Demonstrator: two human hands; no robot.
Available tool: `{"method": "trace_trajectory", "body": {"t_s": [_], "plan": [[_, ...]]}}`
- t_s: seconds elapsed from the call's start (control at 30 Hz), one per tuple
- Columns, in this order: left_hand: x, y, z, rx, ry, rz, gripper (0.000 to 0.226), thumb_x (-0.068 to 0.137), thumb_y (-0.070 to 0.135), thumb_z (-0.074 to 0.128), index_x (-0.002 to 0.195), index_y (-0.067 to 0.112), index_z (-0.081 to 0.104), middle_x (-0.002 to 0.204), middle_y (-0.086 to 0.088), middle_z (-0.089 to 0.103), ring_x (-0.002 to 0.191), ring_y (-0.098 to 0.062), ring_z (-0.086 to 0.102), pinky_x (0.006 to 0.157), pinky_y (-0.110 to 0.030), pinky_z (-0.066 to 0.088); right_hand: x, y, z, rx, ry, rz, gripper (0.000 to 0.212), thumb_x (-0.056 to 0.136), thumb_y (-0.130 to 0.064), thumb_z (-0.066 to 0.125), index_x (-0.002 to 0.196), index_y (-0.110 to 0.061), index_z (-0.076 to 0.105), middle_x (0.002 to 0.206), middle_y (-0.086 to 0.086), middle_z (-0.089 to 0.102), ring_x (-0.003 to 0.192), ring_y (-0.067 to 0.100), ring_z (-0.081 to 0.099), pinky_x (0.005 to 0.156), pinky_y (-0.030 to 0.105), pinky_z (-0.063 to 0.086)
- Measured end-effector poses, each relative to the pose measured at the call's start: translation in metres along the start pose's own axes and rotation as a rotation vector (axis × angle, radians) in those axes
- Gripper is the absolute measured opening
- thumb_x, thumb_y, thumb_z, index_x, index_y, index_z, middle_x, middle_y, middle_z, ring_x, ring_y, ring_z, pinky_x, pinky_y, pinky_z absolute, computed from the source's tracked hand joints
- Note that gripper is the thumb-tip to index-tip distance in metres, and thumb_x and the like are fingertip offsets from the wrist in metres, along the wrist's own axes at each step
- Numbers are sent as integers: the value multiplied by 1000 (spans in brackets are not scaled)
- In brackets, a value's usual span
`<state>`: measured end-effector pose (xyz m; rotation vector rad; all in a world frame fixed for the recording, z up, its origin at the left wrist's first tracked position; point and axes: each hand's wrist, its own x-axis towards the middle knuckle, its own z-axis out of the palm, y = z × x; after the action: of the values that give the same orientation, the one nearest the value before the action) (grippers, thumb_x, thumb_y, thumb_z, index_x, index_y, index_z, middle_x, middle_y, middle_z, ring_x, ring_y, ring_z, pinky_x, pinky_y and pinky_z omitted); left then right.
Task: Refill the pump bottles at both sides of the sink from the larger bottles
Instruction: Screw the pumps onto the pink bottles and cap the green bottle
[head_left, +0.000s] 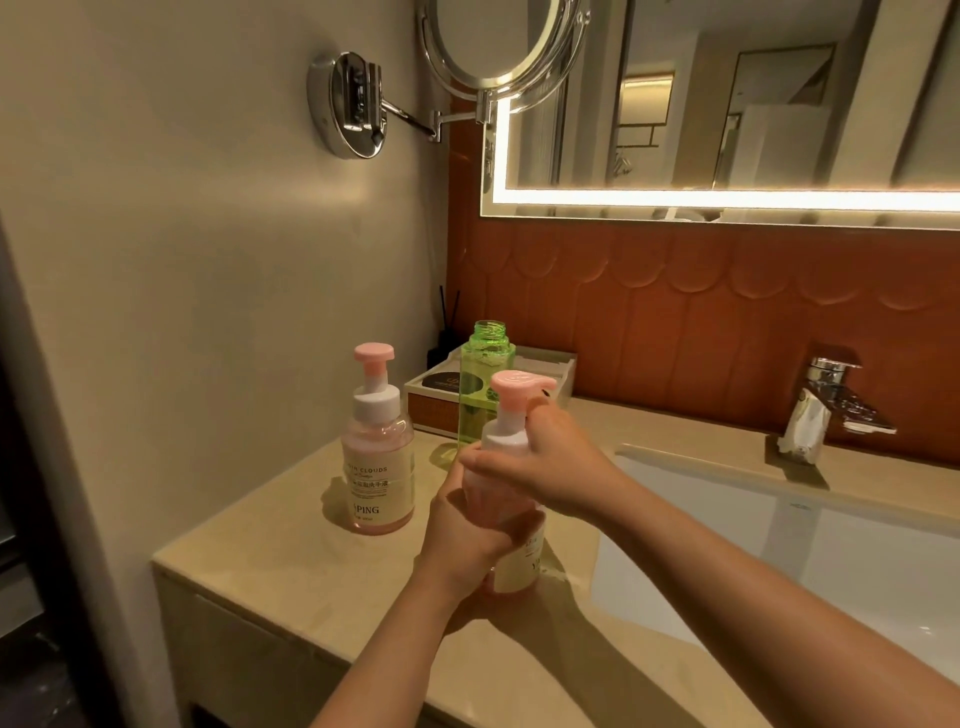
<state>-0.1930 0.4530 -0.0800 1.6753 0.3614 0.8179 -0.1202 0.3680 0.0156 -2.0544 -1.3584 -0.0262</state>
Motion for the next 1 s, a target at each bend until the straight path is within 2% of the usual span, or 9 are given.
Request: {"method": "trace_trajectory", "body": {"t_s": [0.13,0.27,0.37,0.43,0.57,0.73,0.83,0.9,1.0], "plan": [[-1,5,0,48,-8,66,65,66,10,82,118,32,48,108,17,62,102,6,58,77,-9,48,-8,-3,-9,281,-140,-62,26,91,-43,50,101,-20,48,103,-5,48,95,10,50,83,22,50],[-2,7,0,30,-26,45,67,64,9,80,112,41,46,109,16,61,104,-1,57,75,-11,44,-16,8,-15,647,-294,22,21,99,-30,34,119,-38,30,101,-28,43,87,-6,49,64,-1,45],[-4,7,0,25,-32,37,72,55,22,73,119,38,45,112,9,62,109,-11,58,87,-26,48,-15,14,-17,523,-201,-87,19,93,-28,50,111,-27,55,105,-14,61,93,3,62,75,13,52],[-4,8,1,19,-41,39,75,52,29,73,121,36,45,112,9,63,108,-10,59,90,-30,49,-11,15,-17,485,-93,-92,17,83,-30,65,100,-27,62,97,-13,65,89,1,64,70,17,52],[-3,5,2,-17,-21,-2,68,53,17,75,115,33,51,103,8,69,105,-10,62,97,-42,48,0,8,-5,352,15,-21,51,68,-42,78,109,-26,52,100,-9,60,94,10,58,78,27,53],[-5,4,4,-46,8,-42,76,42,36,78,114,32,55,103,5,70,106,-17,63,94,-49,50,2,4,8,334,3,-29,66,70,-62,65,124,-32,42,124,-3,45,115,19,46,96,44,47],[-3,4,3,-3,8,-24,78,42,32,80,115,32,52,105,5,69,107,-15,62,96,-45,49,-5,3,-2,604,-186,-5,23,92,-44,48,112,-47,37,117,-10,46,107,12,50,83,23,53],[-2,5,3,31,-2,-24,75,48,30,81,115,35,48,111,7,65,111,-14,59,99,-45,47,-9,11,-8,718,-264,44,19,99,-29,36,111,-43,35,104,-18,45,91,2,50,63,5,48],[-3,6,3,38,-23,-14,74,50,29,77,116,37,45,114,6,62,112,-15,57,99,-45,47,-12,17,-14,660,-293,6,17,98,-29,38,110,-41,44,104,-21,52,92,-1,54,68,8,45]]}}
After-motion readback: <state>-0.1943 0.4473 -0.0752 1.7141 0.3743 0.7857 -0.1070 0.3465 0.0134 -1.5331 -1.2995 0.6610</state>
